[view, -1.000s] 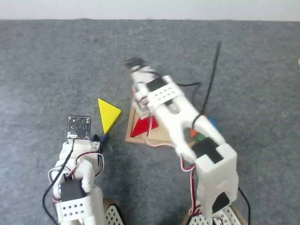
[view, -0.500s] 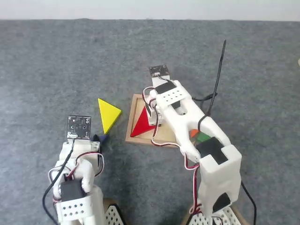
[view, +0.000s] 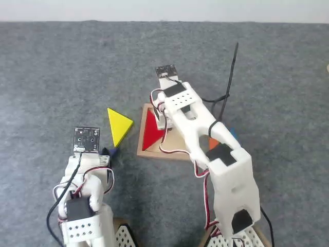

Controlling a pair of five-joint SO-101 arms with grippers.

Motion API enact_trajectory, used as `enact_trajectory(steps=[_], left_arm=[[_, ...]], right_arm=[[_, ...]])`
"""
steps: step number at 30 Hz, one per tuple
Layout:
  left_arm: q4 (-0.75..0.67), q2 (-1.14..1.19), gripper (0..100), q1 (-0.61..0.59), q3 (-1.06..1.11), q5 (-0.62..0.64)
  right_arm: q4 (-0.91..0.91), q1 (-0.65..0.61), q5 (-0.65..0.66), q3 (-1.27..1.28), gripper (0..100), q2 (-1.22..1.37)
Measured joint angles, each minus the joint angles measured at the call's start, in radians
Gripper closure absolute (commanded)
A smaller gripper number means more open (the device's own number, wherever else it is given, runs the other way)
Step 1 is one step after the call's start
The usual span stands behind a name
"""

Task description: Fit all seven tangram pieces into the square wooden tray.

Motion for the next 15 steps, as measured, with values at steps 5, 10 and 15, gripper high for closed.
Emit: enact_trajectory(steps=[5, 10, 15], left_arm=[[0.0, 0.0, 86, 0.0, 0.0, 0.0], [-0.009, 0.0, 86, 0.0, 0.0, 0.0], [-0.089, 0.0, 86, -0.055, 0.0, -0.055]], right_arm=[[0.037, -0.002, 0.0, -0.026, 64.9, 0.003], [0.044, -0.015, 0.002, -0.029, 64.9, -0.089], [0.077, -0.011, 0.011, 0.072, 64.9, -0.313]])
